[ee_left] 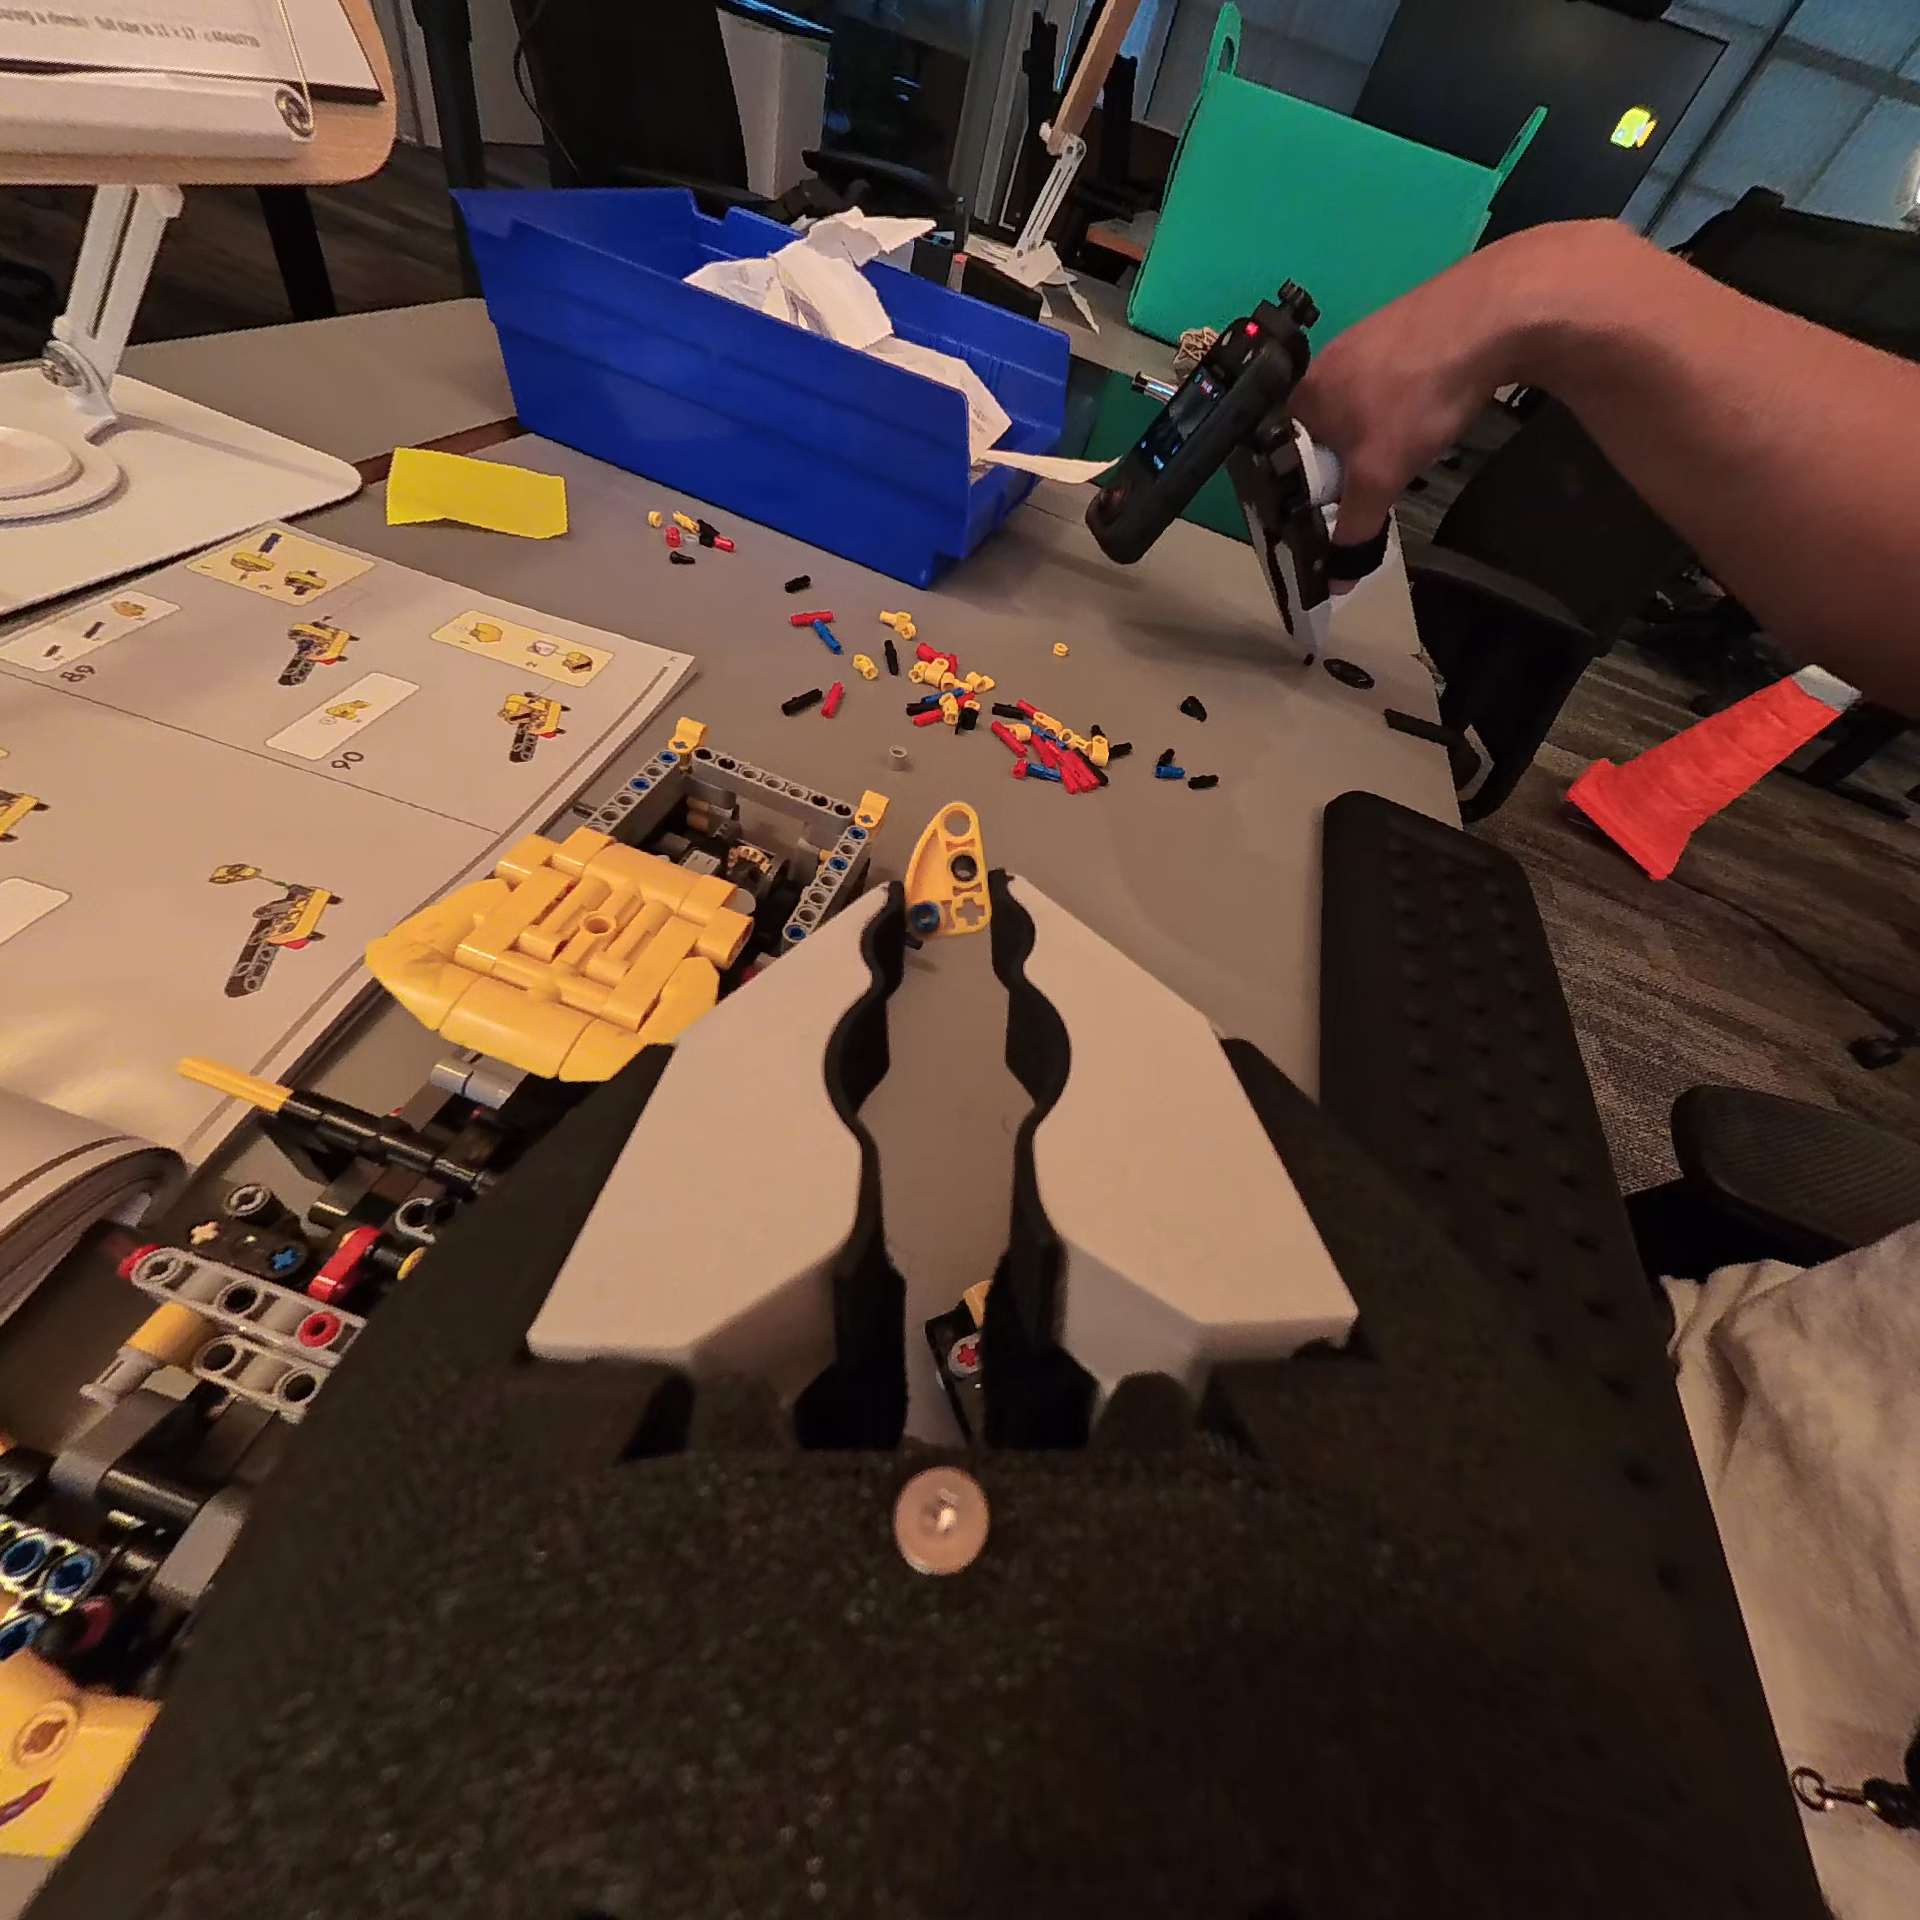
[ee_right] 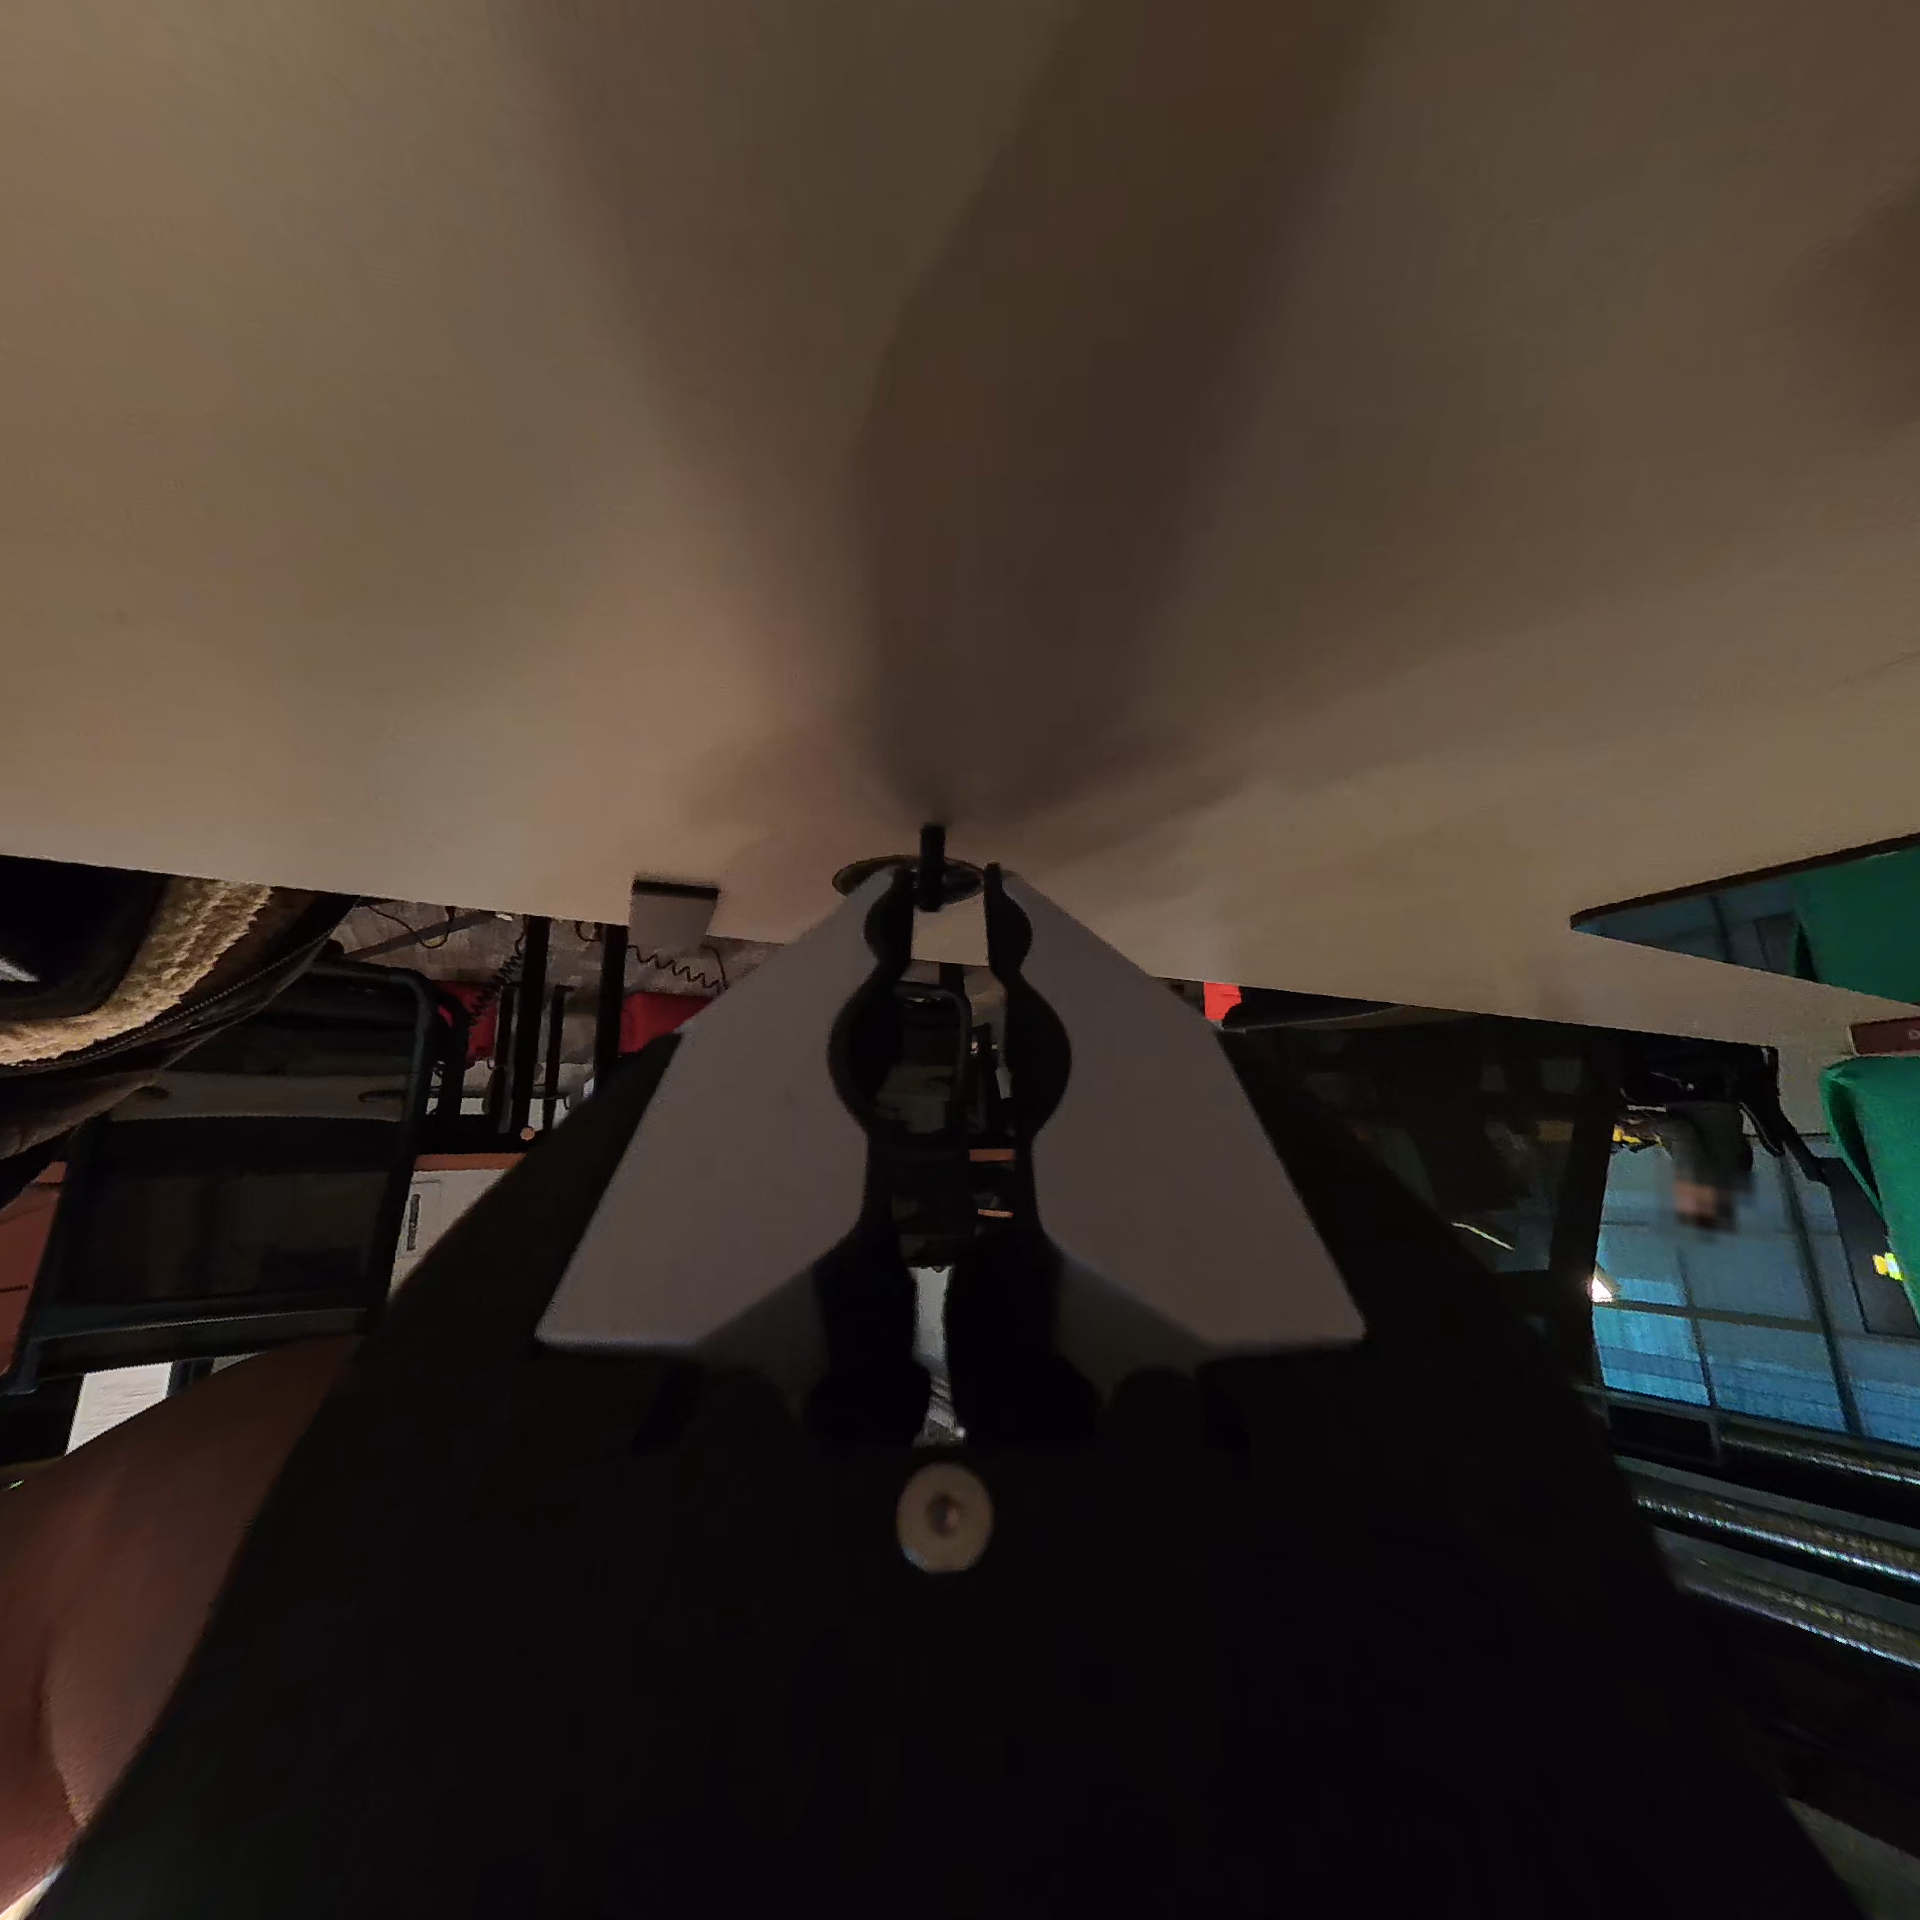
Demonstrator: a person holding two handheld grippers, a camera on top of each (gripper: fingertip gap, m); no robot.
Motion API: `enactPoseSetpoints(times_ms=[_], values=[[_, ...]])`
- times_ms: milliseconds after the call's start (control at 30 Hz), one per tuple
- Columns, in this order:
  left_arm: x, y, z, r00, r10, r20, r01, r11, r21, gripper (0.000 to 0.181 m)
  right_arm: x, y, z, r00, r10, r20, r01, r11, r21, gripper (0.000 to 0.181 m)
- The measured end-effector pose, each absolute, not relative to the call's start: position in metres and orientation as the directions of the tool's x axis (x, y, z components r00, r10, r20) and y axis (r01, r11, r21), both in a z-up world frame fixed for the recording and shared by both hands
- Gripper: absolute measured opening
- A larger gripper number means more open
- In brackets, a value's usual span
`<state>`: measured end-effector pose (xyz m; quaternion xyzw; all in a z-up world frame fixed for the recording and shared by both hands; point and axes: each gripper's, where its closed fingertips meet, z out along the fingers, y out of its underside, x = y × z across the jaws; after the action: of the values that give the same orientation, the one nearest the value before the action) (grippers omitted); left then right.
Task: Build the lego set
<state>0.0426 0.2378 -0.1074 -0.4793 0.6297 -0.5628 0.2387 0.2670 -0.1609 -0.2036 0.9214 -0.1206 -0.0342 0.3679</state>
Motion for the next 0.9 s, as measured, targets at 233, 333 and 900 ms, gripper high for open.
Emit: enactPoseSetpoints(times_ms=[233,333,900], values=[[0.042,0.238,-0.108,-0.427,-0.872,0.24,-0.335,-0.094,-0.938,0.015,0.259,-0.15,-0.2,0.96,-0.28,-0.027,-0.221,-0.81,0.544,0.017],[0.043,0.239,-0.108,-0.424,-0.874,0.237,-0.333,-0.093,-0.938,0.015,0.258,-0.146,-0.188,0.932,-0.359,-0.043,-0.334,-0.899,0.283,0.015],[0.044,0.239,-0.095,-0.409,-0.904,0.13,-0.237,-0.032,-0.971,0.015,0.257,-0.146,-0.175,0.803,-0.596,-0.008,-0.454,-0.603,-0.656,0.028]])
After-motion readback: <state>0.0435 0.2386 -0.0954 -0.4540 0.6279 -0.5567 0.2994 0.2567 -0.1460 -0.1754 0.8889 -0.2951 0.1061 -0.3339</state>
